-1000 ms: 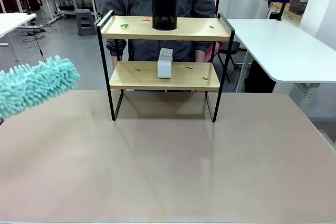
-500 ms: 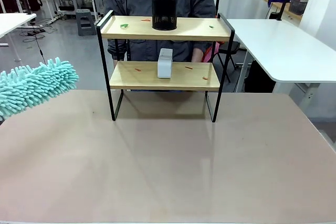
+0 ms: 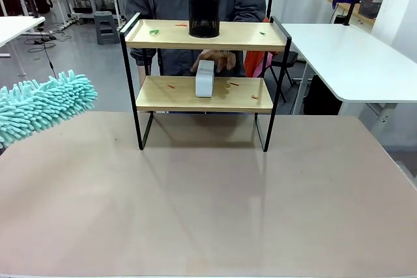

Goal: Clean the shelf.
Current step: Clean the specific tier of the Shelf with the Duster once objects are removed.

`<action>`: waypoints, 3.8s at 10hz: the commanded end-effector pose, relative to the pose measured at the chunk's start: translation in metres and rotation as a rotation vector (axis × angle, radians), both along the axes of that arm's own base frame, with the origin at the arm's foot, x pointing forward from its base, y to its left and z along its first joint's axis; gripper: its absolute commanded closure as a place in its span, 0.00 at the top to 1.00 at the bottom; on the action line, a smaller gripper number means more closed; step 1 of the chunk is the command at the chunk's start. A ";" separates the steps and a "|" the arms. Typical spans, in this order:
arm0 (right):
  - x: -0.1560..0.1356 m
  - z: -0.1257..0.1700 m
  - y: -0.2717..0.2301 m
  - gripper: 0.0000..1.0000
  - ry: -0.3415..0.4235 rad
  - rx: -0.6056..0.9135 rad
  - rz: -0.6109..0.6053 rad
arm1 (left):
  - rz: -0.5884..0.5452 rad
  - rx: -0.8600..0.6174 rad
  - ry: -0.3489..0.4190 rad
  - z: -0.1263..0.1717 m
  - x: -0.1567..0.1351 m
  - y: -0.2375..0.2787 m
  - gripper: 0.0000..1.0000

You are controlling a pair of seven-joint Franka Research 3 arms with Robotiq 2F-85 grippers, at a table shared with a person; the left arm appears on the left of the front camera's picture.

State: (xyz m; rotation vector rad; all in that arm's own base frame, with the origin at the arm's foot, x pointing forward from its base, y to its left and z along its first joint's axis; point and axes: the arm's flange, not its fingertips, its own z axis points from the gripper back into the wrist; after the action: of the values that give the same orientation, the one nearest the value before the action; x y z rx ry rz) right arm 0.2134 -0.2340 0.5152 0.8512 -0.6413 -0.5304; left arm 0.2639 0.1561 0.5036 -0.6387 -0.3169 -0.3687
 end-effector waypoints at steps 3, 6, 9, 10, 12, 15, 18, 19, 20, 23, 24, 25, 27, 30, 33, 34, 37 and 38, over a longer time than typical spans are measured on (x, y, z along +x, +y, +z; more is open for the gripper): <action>0.000 -0.001 0.002 1.00 -0.028 -0.006 0.011 | 0.007 -0.018 -0.004 0.004 0.000 0.001 0.00; 0.000 -0.001 0.002 1.00 -0.028 -0.006 0.011 | 0.007 -0.018 -0.004 0.004 0.000 0.001 0.00; 0.000 -0.001 0.002 1.00 -0.028 -0.006 0.011 | 0.000 0.000 0.000 0.000 0.000 0.000 0.12; 0.000 -0.001 0.002 1.00 -0.028 -0.006 0.011 | -0.066 0.044 -0.007 0.020 -0.012 -0.012 0.12; 0.000 -0.001 0.002 1.00 -0.028 -0.006 0.011 | -0.189 0.165 -0.037 0.057 -0.057 -0.044 0.12; 0.000 -0.001 0.002 1.00 -0.028 -0.006 0.011 | -0.255 0.232 -0.148 0.069 -0.084 -0.119 0.12; 0.000 -0.001 0.002 1.00 -0.028 -0.006 0.011 | -0.173 0.279 -0.139 0.066 -0.067 -0.221 0.12; 0.000 -0.001 0.002 1.00 -0.028 -0.006 0.011 | -0.151 0.262 -0.118 0.063 -0.059 -0.243 0.12; 0.000 -0.001 0.002 1.00 -0.028 -0.006 0.011 | -0.047 0.232 -0.116 0.061 -0.047 -0.261 0.12; 0.000 -0.001 0.002 1.00 -0.028 -0.006 0.011 | -0.055 0.232 -0.110 0.074 -0.046 -0.266 0.12; 0.000 -0.001 0.002 1.00 -0.028 -0.006 0.011 | -0.055 0.232 -0.110 0.074 -0.046 -0.266 0.12; 0.000 -0.001 0.002 1.00 -0.028 -0.006 0.011 | -0.055 0.232 -0.110 0.074 -0.046 -0.266 0.12; 0.000 -0.001 0.002 1.00 -0.028 -0.006 0.011 | -0.038 0.234 -0.104 0.071 -0.036 -0.272 0.12; 0.000 -0.001 0.002 1.00 -0.028 -0.006 0.011 | 0.095 0.247 -0.070 0.054 -0.014 -0.302 0.12; 0.000 -0.001 0.002 1.00 -0.028 -0.006 0.011 | 0.322 0.269 -0.117 0.054 0.007 -0.314 0.12; 0.000 -0.001 0.002 1.00 -0.028 -0.006 0.011 | 0.361 0.277 -0.132 0.051 0.018 -0.321 0.12; 0.000 -0.001 0.002 1.00 -0.028 -0.006 0.011 | 0.367 0.324 -0.107 0.042 0.060 -0.350 0.12; 0.000 -0.001 0.002 1.00 -0.028 -0.006 0.011 | 0.395 0.340 -0.116 0.040 0.073 -0.358 0.12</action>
State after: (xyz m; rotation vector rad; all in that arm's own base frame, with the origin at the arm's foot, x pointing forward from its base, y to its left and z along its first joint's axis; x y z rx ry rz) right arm 0.2126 -0.2339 0.5153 0.8499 -0.6411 -0.5285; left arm 0.3215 -0.1890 0.5366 -0.2428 -0.4587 -0.1119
